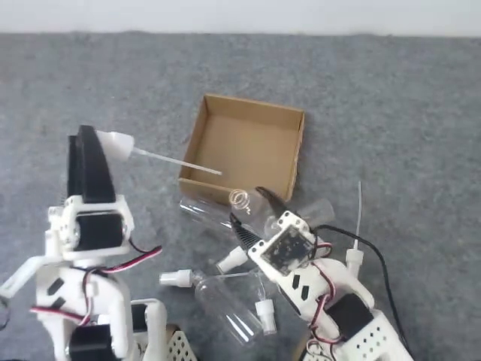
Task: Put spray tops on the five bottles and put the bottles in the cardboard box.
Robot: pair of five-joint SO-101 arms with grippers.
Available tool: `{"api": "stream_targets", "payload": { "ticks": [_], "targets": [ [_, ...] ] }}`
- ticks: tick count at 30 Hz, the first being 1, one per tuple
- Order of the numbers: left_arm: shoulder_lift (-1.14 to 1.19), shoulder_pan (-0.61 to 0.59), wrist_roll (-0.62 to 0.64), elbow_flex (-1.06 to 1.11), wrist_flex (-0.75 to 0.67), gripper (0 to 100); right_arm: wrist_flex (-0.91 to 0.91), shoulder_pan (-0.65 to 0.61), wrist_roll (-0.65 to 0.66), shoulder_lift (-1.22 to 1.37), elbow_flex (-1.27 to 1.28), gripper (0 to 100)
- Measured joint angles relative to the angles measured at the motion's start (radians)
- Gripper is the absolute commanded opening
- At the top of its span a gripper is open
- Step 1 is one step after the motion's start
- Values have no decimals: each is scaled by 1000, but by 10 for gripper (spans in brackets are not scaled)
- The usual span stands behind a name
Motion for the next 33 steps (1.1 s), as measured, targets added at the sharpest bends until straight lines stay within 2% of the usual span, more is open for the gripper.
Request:
{"api": "stream_targets", "payload": {
  "ticks": [3, 7, 16, 23, 33],
  "targets": [
    [-3, -49, 0, 3, 0, 13, -28, -21, 23, 0, 0, 7],
    [-3, -51, 0, 5, 0, 13, -34, -23, 26, 0, 0, 7],
    [-3, 44, -80, 5, 2, 13, -37, -26, 26, 0, 2, 7],
    [-3, 71, -149, 5, 2, 13, -37, -26, 26, 0, 2, 7],
    [-3, 178, -239, 5, 121, 13, -37, -26, 26, 0, 2, 7]
  ]
}}
